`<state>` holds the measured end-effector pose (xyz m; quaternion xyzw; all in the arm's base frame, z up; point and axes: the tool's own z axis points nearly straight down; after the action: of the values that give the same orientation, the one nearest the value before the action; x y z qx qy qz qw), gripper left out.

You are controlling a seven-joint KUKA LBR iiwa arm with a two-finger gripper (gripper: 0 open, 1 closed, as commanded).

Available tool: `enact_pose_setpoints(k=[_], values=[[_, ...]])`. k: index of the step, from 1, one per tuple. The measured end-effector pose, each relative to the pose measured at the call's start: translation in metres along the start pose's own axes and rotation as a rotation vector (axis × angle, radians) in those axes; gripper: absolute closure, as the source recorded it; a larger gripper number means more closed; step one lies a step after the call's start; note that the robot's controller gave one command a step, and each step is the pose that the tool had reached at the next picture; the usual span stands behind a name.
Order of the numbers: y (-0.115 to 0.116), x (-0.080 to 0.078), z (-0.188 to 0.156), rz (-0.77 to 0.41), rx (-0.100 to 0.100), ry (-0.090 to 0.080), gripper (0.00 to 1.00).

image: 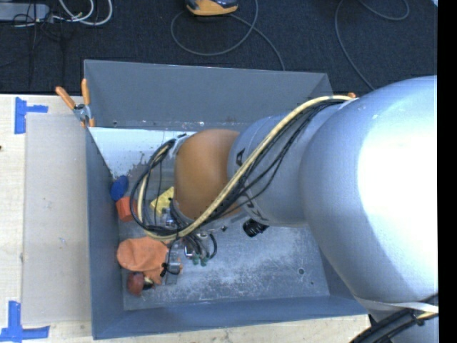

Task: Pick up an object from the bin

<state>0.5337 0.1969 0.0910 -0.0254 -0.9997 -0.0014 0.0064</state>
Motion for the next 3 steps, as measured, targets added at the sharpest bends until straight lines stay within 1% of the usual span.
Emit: enact_pose_setpoints(k=[1, 2, 3], values=[[-0.0007, 0.0324, 0.0221, 0.102, 0.003, -0.003, 1.00], [-0.0007, 0.0324, 0.0221, 0.103, 0.003, -0.003, 1.00], [-0.0012, 0.0335, 0.0174, 0.103, 0.005, 0.002, 1.00]])
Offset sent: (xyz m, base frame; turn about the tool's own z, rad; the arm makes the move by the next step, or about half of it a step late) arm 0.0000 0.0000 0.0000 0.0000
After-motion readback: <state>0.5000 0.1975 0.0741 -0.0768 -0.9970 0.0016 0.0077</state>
